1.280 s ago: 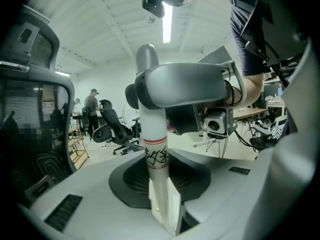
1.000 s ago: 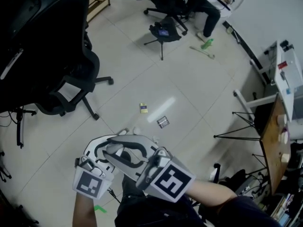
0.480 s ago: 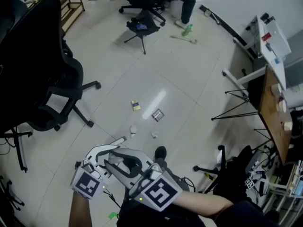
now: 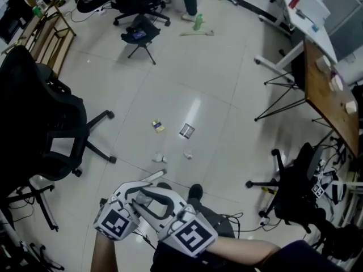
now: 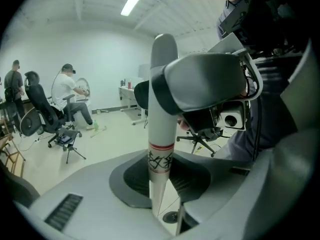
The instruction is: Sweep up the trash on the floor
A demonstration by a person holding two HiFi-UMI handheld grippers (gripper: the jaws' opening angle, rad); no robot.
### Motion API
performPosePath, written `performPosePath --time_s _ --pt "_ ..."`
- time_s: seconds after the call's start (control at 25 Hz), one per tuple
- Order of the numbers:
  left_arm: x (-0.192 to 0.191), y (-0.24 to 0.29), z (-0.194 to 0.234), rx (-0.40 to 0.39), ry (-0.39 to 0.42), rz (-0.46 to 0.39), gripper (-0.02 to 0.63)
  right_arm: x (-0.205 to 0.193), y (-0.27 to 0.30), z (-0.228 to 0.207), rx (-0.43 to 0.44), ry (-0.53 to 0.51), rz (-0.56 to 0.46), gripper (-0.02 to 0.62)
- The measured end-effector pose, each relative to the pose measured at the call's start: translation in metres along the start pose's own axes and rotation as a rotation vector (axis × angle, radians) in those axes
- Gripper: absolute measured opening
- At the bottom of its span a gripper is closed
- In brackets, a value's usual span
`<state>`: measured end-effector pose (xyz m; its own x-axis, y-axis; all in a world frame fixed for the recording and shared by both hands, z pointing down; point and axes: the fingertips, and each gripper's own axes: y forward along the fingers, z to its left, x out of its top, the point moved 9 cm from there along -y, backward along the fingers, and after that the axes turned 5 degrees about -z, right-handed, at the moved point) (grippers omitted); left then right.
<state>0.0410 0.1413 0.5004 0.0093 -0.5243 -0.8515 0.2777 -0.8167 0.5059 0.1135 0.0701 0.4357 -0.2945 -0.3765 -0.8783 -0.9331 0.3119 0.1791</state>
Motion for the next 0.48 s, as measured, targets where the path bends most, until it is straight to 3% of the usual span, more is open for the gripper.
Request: performPosePath --time_s 0.2,0.28,0.48 --pt "0.0 0.022 -0.011 -0.063 0.039 0.047 0.071 -0.011 -0.021 -0.01 -0.093 0.064 -0.038 0.133" --pt "-0.005 0.029 -0.008 -0.075 0.055 0.024 0.071 -0.018 -0.021 -0.016 -0.149 0.079 -0.057 0.133" --pt "-0.012 0.051 0.016 -0.065 0.009 -0.05 0.069 -0.024 -0.01 -0.043 -0.27 0.049 -0.109 0.128"
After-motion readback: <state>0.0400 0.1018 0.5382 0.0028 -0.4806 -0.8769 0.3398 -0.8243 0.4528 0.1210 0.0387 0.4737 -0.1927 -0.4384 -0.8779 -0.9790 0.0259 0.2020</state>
